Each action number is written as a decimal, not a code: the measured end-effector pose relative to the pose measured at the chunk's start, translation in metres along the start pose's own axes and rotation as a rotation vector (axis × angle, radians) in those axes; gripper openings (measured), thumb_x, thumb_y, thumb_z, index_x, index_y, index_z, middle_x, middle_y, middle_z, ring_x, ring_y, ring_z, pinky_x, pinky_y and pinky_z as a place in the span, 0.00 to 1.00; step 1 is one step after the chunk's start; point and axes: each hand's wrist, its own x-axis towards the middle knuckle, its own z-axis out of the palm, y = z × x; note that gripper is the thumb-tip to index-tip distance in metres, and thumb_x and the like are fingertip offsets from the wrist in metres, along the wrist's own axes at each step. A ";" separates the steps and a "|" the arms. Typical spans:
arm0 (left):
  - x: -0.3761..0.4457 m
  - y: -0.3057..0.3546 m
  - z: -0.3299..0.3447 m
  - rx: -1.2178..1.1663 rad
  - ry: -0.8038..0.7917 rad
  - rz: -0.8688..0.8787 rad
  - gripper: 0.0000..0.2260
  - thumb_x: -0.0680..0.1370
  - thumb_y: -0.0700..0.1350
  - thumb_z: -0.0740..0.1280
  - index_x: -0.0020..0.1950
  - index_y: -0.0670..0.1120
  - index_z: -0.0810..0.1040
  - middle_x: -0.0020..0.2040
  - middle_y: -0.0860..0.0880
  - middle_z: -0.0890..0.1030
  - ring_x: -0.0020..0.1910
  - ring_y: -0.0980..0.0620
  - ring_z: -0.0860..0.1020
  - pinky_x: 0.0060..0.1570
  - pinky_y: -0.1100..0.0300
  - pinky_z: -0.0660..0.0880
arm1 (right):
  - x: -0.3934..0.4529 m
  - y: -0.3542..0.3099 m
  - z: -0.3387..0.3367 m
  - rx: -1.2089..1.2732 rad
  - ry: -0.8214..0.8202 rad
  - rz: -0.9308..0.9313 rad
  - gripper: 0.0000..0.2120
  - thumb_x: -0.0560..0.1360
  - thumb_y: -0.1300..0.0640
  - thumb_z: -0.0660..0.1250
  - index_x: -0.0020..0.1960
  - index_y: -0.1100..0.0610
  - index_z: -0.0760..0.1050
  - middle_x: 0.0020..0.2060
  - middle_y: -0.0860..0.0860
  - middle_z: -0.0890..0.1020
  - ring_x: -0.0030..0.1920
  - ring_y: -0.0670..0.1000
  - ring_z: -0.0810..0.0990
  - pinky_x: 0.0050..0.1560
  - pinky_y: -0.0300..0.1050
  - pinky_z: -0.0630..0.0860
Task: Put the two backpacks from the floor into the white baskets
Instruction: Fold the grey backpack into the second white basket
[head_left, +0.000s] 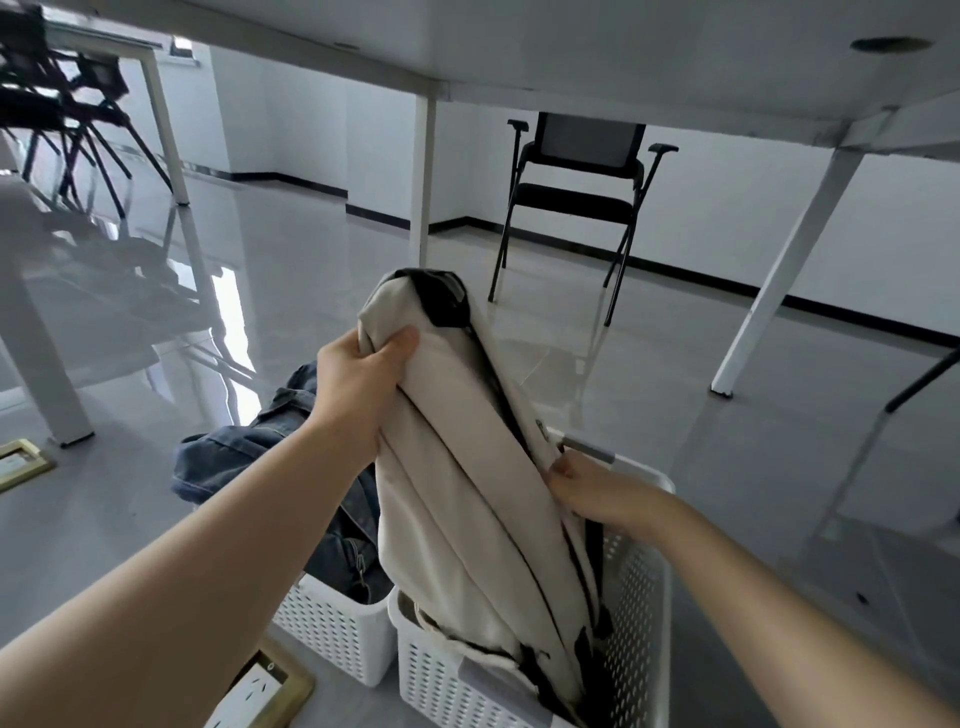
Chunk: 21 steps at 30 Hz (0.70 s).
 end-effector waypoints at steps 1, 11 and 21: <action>0.005 -0.002 -0.003 -0.010 0.014 -0.033 0.04 0.76 0.43 0.70 0.42 0.48 0.80 0.41 0.47 0.83 0.41 0.48 0.81 0.43 0.55 0.81 | -0.007 -0.002 0.003 0.058 -0.056 0.007 0.29 0.71 0.29 0.56 0.54 0.53 0.73 0.48 0.48 0.79 0.49 0.47 0.78 0.55 0.44 0.74; 0.013 0.008 0.048 -0.131 -0.352 -0.166 0.11 0.75 0.44 0.72 0.56 0.43 0.80 0.50 0.44 0.85 0.48 0.46 0.83 0.48 0.51 0.82 | -0.010 -0.016 0.026 0.456 0.862 -0.328 0.21 0.79 0.44 0.58 0.66 0.56 0.67 0.57 0.56 0.75 0.55 0.54 0.77 0.54 0.35 0.72; 0.014 -0.102 -0.053 0.131 -0.138 -0.625 0.42 0.60 0.51 0.81 0.70 0.50 0.65 0.61 0.43 0.77 0.57 0.40 0.80 0.51 0.42 0.80 | 0.027 -0.040 0.074 -0.072 0.212 -0.259 0.29 0.78 0.40 0.55 0.76 0.49 0.56 0.74 0.55 0.63 0.73 0.60 0.62 0.73 0.54 0.60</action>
